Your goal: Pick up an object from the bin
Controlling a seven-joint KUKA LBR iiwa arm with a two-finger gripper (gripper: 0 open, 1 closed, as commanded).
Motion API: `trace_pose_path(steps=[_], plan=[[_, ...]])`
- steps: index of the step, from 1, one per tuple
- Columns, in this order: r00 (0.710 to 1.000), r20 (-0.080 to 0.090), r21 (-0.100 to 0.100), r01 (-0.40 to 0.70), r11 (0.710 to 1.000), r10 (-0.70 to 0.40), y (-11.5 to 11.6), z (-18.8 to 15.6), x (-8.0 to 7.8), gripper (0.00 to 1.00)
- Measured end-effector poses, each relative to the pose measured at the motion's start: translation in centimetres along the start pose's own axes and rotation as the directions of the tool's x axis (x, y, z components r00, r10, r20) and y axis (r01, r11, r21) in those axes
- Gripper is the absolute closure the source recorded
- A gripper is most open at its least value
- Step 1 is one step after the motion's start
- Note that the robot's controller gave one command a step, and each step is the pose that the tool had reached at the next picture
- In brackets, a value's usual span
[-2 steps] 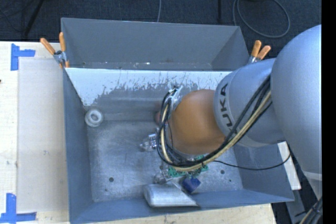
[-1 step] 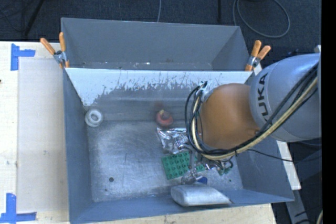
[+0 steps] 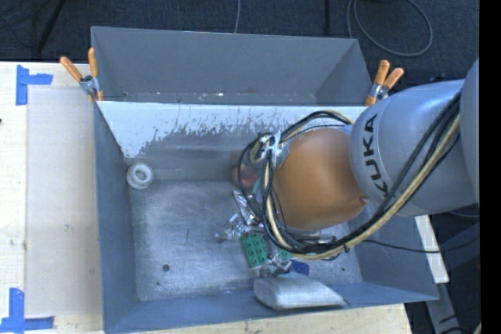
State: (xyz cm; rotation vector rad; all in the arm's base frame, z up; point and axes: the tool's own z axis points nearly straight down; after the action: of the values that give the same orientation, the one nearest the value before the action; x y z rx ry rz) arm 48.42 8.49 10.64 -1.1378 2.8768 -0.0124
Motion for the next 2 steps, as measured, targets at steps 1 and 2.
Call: trace_pose_path(steps=[1, 2], plan=[[0.991, -0.035, -0.033, 0.13, 0.991, -0.131, -10.0, 3.6, 0.1, 0.0], [0.981, -0.026, -0.026, 0.194, 0.981, -0.195, -8.3, 3.3, 6.3, 0.0]])
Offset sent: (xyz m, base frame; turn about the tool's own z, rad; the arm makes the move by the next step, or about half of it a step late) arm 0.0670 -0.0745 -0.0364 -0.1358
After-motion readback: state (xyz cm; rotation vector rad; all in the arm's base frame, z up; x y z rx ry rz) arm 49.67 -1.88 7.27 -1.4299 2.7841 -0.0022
